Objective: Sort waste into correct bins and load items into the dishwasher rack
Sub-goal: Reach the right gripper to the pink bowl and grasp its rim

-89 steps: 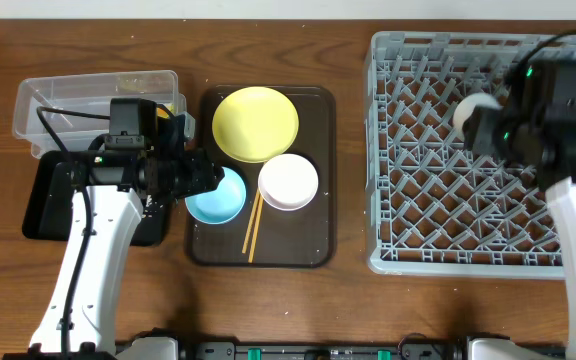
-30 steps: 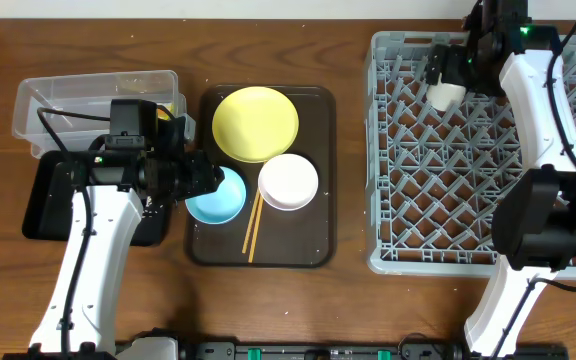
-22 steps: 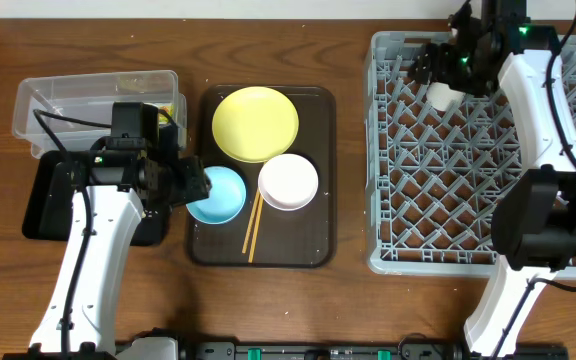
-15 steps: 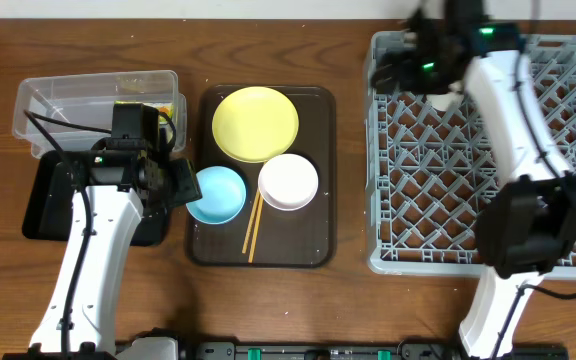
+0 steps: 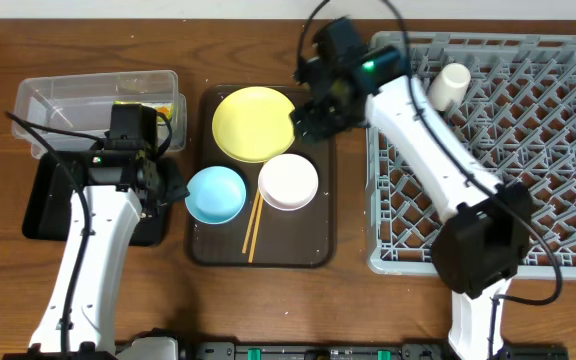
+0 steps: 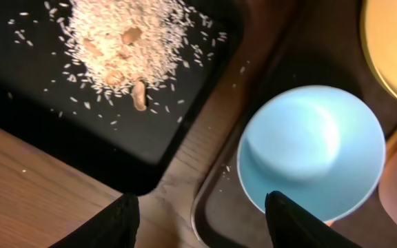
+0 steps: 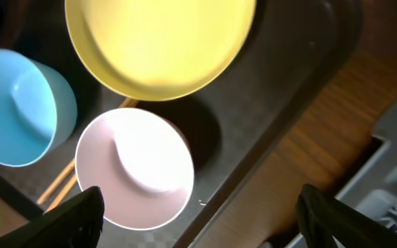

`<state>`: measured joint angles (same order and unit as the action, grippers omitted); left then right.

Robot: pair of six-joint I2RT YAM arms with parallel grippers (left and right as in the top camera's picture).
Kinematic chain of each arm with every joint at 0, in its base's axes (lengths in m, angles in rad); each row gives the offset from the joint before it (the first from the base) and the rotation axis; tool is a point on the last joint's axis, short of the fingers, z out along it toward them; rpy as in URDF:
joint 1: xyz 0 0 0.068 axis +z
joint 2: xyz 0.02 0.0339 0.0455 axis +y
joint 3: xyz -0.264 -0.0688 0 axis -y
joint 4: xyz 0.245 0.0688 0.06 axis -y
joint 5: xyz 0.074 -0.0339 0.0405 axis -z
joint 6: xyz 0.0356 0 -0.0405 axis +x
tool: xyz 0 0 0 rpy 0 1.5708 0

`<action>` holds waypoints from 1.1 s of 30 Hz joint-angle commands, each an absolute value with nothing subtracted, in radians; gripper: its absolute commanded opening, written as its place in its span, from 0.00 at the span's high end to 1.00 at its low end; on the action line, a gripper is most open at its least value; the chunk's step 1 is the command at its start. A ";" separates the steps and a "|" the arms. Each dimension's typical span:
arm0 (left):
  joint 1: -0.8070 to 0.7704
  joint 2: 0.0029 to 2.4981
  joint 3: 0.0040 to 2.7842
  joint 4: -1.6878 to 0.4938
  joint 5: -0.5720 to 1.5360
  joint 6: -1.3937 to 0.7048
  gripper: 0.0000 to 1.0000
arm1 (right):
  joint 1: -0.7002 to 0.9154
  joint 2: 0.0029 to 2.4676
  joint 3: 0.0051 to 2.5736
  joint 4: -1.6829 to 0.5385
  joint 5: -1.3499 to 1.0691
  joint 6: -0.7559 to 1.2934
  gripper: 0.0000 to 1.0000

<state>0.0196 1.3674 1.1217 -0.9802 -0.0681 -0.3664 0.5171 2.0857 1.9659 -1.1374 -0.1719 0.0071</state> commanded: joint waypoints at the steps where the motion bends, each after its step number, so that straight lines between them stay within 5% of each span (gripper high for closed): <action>1: 0.039 1.365 1.117 -0.985 -0.098 -0.380 0.38 | 0.548 2.067 1.904 -1.133 -0.097 0.081 0.14; 8: 0.043 1.365 1.117 -0.987 -0.097 -0.380 0.38 | 0.581 2.067 1.734 -1.055 -0.118 0.134 0.17; 14: 0.043 1.365 1.117 -0.990 -0.097 -0.380 0.38 | 0.607 2.067 1.615 -0.939 -0.121 0.167 0.50; 20: 0.043 1.365 1.117 -0.991 -0.094 -0.380 0.38 | 0.617 2.067 1.554 -0.891 -0.121 0.209 0.60; 26: 0.043 1.365 1.117 -0.991 -0.087 -0.380 0.38 | 0.613 2.066 1.545 -0.872 -0.115 0.213 0.97; 33: 0.043 1.365 1.117 -0.995 -0.087 -0.380 0.38 | 0.573 2.035 1.634 -0.934 -0.074 0.212 0.99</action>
<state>0.0383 1.3674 1.1213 -0.9890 -0.0818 -0.3702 0.6041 2.0853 1.5749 -0.9203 -0.1135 0.2054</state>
